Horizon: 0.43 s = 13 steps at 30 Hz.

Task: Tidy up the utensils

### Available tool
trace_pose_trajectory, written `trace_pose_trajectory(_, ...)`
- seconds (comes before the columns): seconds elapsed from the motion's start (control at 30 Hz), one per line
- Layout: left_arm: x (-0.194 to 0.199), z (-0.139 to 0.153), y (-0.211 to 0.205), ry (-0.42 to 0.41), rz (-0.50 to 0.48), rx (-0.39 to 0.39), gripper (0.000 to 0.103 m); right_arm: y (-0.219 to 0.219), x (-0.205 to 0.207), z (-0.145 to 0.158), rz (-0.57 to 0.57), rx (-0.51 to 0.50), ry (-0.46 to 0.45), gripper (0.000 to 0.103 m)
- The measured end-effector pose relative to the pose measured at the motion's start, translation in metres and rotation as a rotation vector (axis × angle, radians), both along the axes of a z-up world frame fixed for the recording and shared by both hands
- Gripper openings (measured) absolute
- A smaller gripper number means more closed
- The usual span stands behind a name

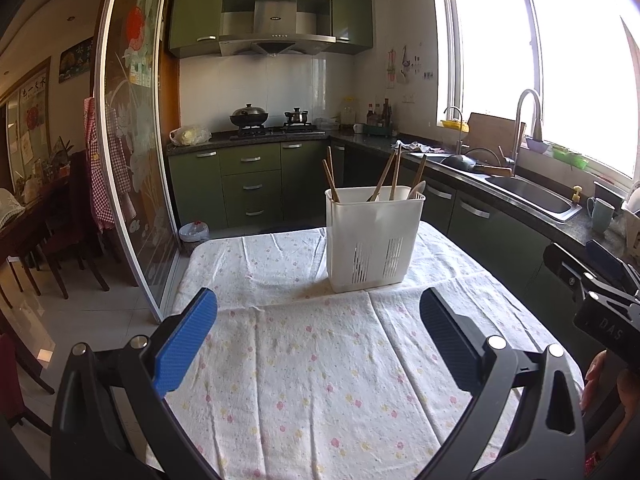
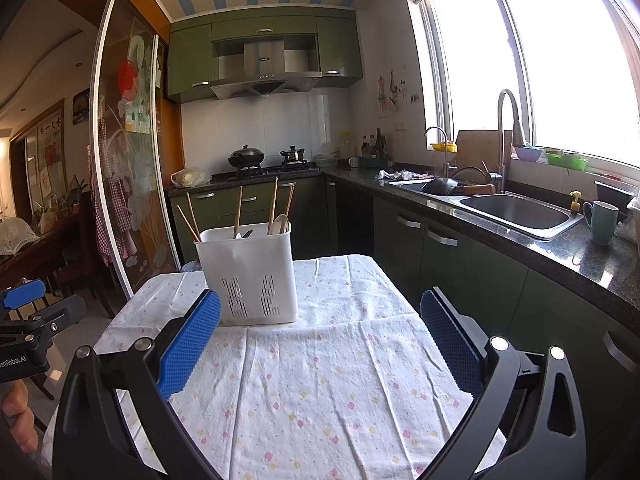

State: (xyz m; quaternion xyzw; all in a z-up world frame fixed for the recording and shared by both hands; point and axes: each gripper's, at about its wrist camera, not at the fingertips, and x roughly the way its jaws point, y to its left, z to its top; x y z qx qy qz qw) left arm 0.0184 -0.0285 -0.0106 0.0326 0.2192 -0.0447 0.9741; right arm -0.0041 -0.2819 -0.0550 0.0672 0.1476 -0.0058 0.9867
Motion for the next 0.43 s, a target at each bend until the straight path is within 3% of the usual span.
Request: trace_pose_trajectory(0.43,0.027,-0.020,0.007,0.119,0.060,0.030,0.096,-0.001,0.007,-0.006,-0.003,-0.015,0.023,0.099)
